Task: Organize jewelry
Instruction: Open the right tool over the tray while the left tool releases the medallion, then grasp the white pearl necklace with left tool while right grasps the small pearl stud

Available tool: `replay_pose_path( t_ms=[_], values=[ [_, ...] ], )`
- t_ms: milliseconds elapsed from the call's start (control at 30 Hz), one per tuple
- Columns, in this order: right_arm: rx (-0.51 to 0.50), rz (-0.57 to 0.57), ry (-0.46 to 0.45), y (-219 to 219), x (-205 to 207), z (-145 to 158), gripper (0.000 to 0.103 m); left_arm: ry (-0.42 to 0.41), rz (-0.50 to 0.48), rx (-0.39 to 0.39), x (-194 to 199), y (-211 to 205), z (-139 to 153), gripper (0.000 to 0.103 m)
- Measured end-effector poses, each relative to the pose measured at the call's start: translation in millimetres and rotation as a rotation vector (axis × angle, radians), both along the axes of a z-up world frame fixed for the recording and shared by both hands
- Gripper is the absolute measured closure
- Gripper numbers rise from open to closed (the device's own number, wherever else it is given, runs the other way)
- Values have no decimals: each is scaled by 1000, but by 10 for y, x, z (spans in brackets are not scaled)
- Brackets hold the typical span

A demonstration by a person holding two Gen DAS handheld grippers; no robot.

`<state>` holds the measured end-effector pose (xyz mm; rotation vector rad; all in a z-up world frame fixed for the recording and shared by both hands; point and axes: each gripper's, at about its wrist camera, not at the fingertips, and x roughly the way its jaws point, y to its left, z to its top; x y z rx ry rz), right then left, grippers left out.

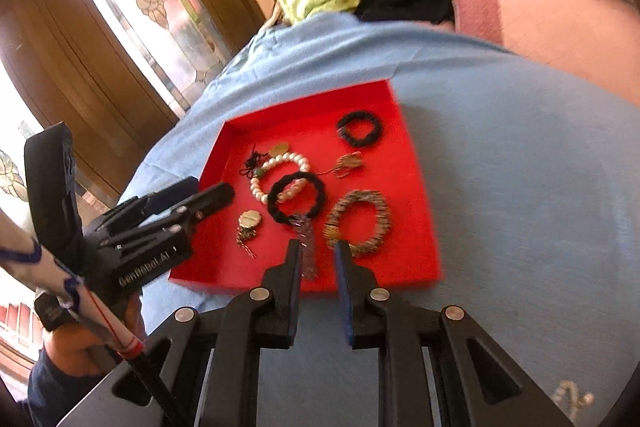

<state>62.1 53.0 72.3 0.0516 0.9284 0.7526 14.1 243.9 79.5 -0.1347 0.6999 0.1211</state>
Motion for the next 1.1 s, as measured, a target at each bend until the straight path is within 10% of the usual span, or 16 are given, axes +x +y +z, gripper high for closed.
replay_pose_path(
  t_ms=[367, 533, 1100],
  values=[
    [-85, -332, 21, -1714, -144, 37, 85, -4, -165, 57, -96, -1370, 165, 16],
    [-84, -447, 133, -2248, -58, -246, 85, 158, -329, -38, 14, -1877, -163, 16],
    [-188, -369, 177, -2002, -12, -596, 90, 278, -399, -65, 201, -2136, -497, 17]
  ],
)
